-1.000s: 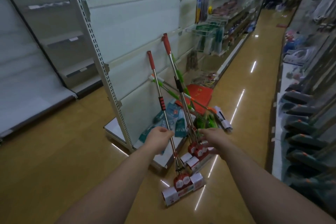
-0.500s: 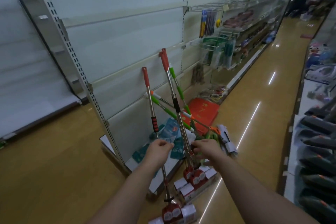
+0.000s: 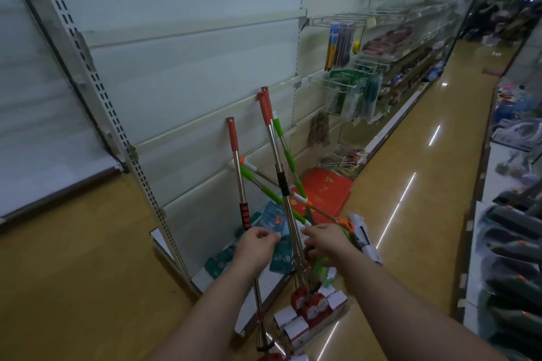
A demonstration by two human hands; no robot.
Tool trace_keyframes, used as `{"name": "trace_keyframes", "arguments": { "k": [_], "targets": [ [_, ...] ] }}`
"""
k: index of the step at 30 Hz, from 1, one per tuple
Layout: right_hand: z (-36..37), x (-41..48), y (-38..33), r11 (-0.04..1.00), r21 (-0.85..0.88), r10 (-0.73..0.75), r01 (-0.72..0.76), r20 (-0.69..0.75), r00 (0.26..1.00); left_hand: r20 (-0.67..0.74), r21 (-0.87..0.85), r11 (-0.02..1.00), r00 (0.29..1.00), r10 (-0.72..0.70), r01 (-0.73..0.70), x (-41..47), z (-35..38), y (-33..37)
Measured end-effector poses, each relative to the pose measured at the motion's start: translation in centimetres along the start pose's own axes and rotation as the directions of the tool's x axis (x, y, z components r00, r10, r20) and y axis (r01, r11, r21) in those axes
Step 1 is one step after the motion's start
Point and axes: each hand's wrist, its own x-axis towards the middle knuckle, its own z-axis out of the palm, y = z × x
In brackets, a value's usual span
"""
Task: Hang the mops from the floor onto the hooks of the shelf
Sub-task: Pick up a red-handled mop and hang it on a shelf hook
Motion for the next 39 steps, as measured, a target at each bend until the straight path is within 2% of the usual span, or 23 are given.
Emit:
{"name": "trace_keyframes", "arguments": {
  "k": [9,17,23,30,34,39],
  "targets": [
    [4.6,4.6,-5.2,0.998,-0.026,-0.056,0.057,0.035,0.998,-0.061,-0.037,0.999,0.998,-0.034,0.032,6.0,-4.2,-1.1],
    [7.4,9.3,-10.0,0.986,-0.089,-0.126,0.137,0.118,0.985,-0.095,-0.094,0.995,0.994,-0.049,0.04,11.1,-6.0,1.0],
    [8.3,15.8,-13.9,0.973,-0.086,-0.197,0.212,0.153,0.968,-0.183,-0.168,0.98,0.974,-0.137,0.106,16.9,-4.4,3.5],
    [8.0,24.4,-18.2,0.963,-0.124,-0.207,0.238,0.22,0.953,-0.302,-0.092,0.982,0.935,-0.188,0.168,24.1,-1.8,6.3],
    [8.9,29.8,-19.8,0.931,-0.215,-0.248,0.296,0.223,0.943,-0.361,-0.102,0.973,0.904,-0.229,0.206,29.2,-1.2,6.2],
    [11.6,36.1,-21.2,0.914,-0.21,-0.3,0.347,0.226,0.927,-0.409,-0.168,0.96,0.871,-0.273,0.222,35.1,-0.3,4.2]
  ]
}}
